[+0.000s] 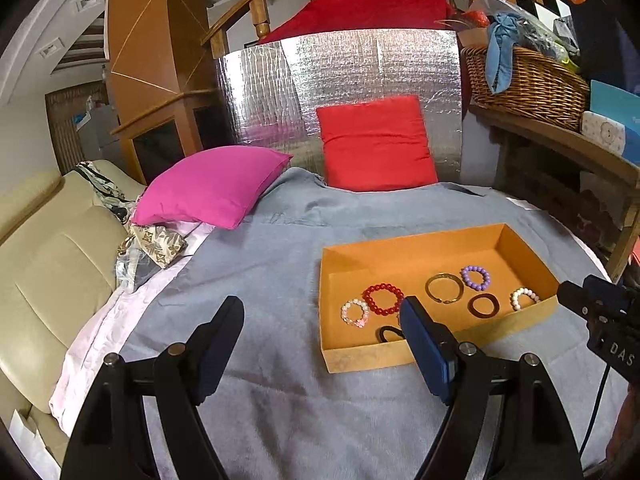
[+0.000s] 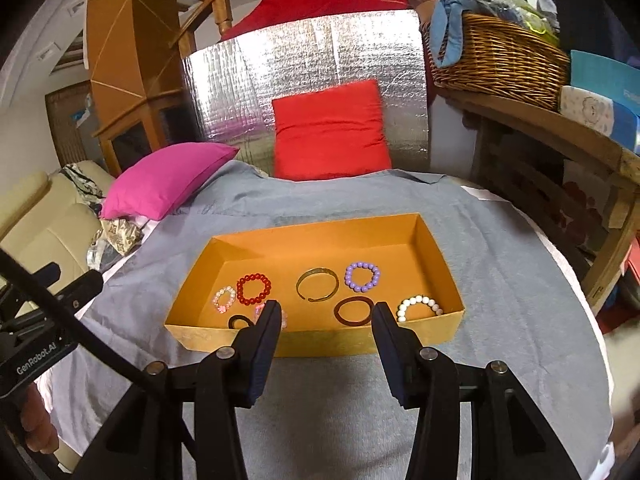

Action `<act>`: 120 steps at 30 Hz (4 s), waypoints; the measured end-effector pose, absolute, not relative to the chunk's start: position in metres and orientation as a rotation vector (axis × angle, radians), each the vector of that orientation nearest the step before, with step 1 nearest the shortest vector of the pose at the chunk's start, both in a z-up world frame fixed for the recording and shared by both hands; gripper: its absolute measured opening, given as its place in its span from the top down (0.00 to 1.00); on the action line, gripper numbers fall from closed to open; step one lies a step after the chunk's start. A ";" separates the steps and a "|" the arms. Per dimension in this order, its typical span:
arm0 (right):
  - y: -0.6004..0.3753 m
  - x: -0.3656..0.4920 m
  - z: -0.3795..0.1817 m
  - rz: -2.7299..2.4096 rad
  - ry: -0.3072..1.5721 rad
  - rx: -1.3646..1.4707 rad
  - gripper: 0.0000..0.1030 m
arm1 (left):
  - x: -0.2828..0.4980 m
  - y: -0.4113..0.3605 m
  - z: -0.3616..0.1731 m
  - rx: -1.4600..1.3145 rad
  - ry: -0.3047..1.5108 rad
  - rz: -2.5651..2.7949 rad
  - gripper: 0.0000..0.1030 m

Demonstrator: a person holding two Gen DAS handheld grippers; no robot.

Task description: Organize jewelry

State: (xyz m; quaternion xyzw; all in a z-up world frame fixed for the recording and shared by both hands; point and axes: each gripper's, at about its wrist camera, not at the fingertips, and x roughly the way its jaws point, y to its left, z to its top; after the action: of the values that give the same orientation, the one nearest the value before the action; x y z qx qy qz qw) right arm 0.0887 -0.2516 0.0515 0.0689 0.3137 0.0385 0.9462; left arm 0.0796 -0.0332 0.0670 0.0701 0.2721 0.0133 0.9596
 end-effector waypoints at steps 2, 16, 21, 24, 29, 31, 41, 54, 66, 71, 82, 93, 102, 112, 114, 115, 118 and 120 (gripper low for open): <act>-0.252 0.086 0.051 0.072 0.640 0.142 0.51 | 0.077 -0.033 0.065 0.140 0.558 0.012 0.22; -0.249 0.076 0.026 0.031 0.698 0.079 0.51 | 0.069 -0.031 0.050 0.147 0.589 -0.003 0.22; -0.245 0.071 0.024 0.016 0.699 0.072 0.50 | 0.065 -0.027 0.048 0.136 0.596 -0.006 0.22; -0.243 0.068 0.025 0.008 0.690 0.070 0.48 | 0.062 -0.026 0.046 0.132 0.601 -0.006 0.22; -0.238 0.062 0.025 0.003 0.680 0.066 0.47 | 0.058 -0.024 0.043 0.125 0.607 -0.005 0.22; -0.236 0.060 0.024 0.001 0.681 0.064 0.47 | 0.057 -0.023 0.041 0.121 0.610 -0.004 0.22; -0.227 0.056 0.014 -0.010 0.692 0.056 0.42 | 0.056 -0.016 0.026 0.111 0.636 0.001 0.22; -0.220 0.070 -0.001 -0.019 0.720 0.055 0.39 | 0.069 -0.013 0.006 0.118 0.652 0.002 0.22; -0.222 0.074 0.013 -0.037 0.697 0.034 0.34 | 0.078 -0.016 0.005 0.109 0.675 0.021 0.22; -0.229 0.079 0.031 -0.035 0.694 0.062 0.34 | 0.083 -0.025 0.025 0.102 0.667 0.035 0.22; -0.260 0.119 0.074 -0.081 0.722 0.091 0.29 | 0.113 -0.050 0.083 0.081 0.600 0.049 0.22; -0.260 0.137 0.056 -0.110 0.736 0.081 0.28 | 0.137 -0.053 0.043 0.077 0.698 0.063 0.22; -0.250 0.131 0.063 -0.106 0.713 0.064 0.28 | 0.126 -0.044 0.060 0.046 0.643 0.059 0.22; -0.244 0.130 0.061 -0.085 0.719 0.060 0.28 | 0.127 -0.043 0.056 0.050 0.657 0.066 0.22; -0.243 0.130 0.061 -0.084 0.718 0.060 0.28 | 0.126 -0.043 0.057 0.050 0.654 0.062 0.22; -0.243 0.130 0.062 -0.084 0.716 0.062 0.28 | 0.126 -0.043 0.057 0.049 0.653 0.062 0.22; -0.242 0.130 0.062 -0.081 0.715 0.067 0.28 | 0.125 -0.043 0.058 0.046 0.652 0.057 0.22; -0.241 0.130 0.062 -0.080 0.713 0.066 0.28 | 0.125 -0.042 0.058 0.049 0.652 0.061 0.22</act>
State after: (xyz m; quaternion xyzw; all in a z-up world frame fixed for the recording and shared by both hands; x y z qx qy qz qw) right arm 0.1296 -0.2415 0.0622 0.0325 0.3488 -0.0394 0.9358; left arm 0.1250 -0.0425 0.0584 0.0238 0.3203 0.0298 0.9466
